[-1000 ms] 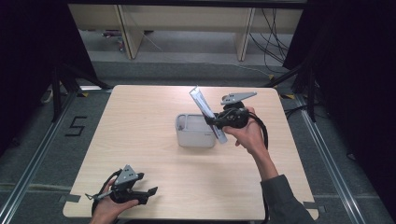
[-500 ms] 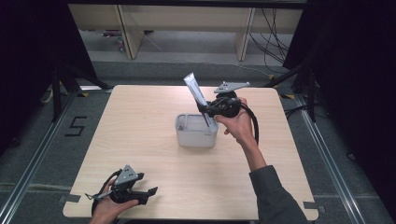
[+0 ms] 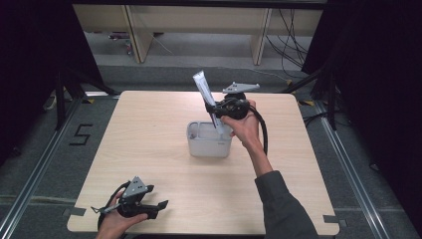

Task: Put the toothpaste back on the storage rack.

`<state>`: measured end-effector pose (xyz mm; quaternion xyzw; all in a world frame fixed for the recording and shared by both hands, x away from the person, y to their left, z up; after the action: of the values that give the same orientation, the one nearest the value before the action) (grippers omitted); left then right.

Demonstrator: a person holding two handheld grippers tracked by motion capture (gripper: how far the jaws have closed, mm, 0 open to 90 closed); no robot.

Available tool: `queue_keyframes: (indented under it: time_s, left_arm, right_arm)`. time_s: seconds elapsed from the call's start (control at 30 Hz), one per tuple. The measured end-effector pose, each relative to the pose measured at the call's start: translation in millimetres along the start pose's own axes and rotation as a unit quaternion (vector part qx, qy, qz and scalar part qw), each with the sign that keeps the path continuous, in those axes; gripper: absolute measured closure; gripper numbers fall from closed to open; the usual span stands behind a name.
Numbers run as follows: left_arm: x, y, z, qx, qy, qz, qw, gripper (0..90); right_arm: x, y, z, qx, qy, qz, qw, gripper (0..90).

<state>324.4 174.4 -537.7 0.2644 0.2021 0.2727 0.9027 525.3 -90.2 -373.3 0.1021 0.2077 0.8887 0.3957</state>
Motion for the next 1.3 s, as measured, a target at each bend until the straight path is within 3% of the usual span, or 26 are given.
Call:
queue_keyframes:
  time_s: [0.13,0.17,0.23,0.37,0.43,0.47,0.63,0.67,0.7,0.93,0.97,1.03,1.17,1.23,1.3]
  left_arm:
    - [-1.4,-0.6,0.0,-0.005,0.007,0.002,1.0,21.5]
    - [-0.7,0.3,0.4,0.001,0.001,0.003,1.0,21.5]
    - [-1.0,-0.6,-0.5,0.002,0.002,0.001,1.0,21.5]
    - [-1.3,-0.2,0.2,0.0,0.001,0.002,1.0,21.5]
    - [-1.3,0.1,-0.9,0.003,-0.001,0.0,1.0,21.5]
    - [-1.3,0.2,-1.1,0.003,0.0,0.001,1.0,21.5]
    - [-3.0,-1.5,-0.9,-0.004,0.005,0.001,1.0,21.5]
    - [-2.9,-1.3,-0.6,-0.003,0.006,0.0,1.0,21.5]
    - [-2.9,-1.6,0.1,-0.005,0.006,0.0,1.0,21.5]
    - [-2.6,-0.5,-0.3,0.01,0.0,0.0,1.0,21.5]
    - [-4.0,-2.5,-0.3,-0.005,0.008,-0.001,1.0,21.5]
    - [-2.8,-1.9,-0.4,-0.004,0.004,0.002,1.0,21.5]
    - [-3.0,-1.5,-1.0,-0.003,0.005,0.001,1.0,21.5]
    - [-2.7,-2.0,0.4,-0.01,0.006,0.0,0.9999,21.5]
    - [-1.7,-0.3,-0.2,0.003,-0.001,0.001,1.0,21.5]
  right_arm:
    - [0.0,-4.7,-1.9,0.001,-0.007,-0.005,1.0,76.0]
    - [-1.3,-5.4,-1.6,-0.004,0.003,-0.008,1.0,76.0]
    - [1.0,-8.1,-2.1,-0.007,-0.004,0.002,1.0,76.0]
    - [2.1,-13.7,-4.7,-0.007,0.004,-0.005,1.0,76.0]
    - [3.4,-15.8,-7.2,-0.004,-0.004,-0.003,1.0,75.9]
    - [2.2,-17.5,-8.3,-0.004,0.008,-0.006,0.9999,75.9]
    - [6.0,-24.2,-15.7,-0.001,0.0,0.0,1.0,75.9]
    - [4.9,-25.2,-17.4,0.001,0.01,-0.006,0.9999,75.8]
    - [6.4,-25.4,-19.1,0.004,-0.003,-0.009,1.0,75.8]
    - [5.8,-28.1,-28.6,0.004,0.006,-0.003,1.0,75.8]
    - [6.5,-28.6,-30.3,0.005,0.005,-0.004,1.0,75.8]
    - [6.0,-29.5,-33.1,0.007,0.012,-0.009,0.9999,75.8]
    - [8.2,-31.8,-38.9,0.012,-0.001,-0.008,0.9999,75.7]
    - [6.5,-32.7,-40.8,0.013,0.015,-0.014,0.9997,75.7]
    - [7.3,-33.7,-42.9,0.016,0.013,-0.008,0.9998,75.7]
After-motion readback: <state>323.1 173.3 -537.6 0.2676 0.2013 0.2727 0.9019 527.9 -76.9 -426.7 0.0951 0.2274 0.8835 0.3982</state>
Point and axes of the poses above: each handheld gripper's, and its own axes: y roughly backward along the jaws, z roughly out of its top, x roughly to its left, the point moved 4 cm from there along -y, roughly forward along the jaws, and after that the axes turned 10 degrees about -z, right-handed, at the moved point
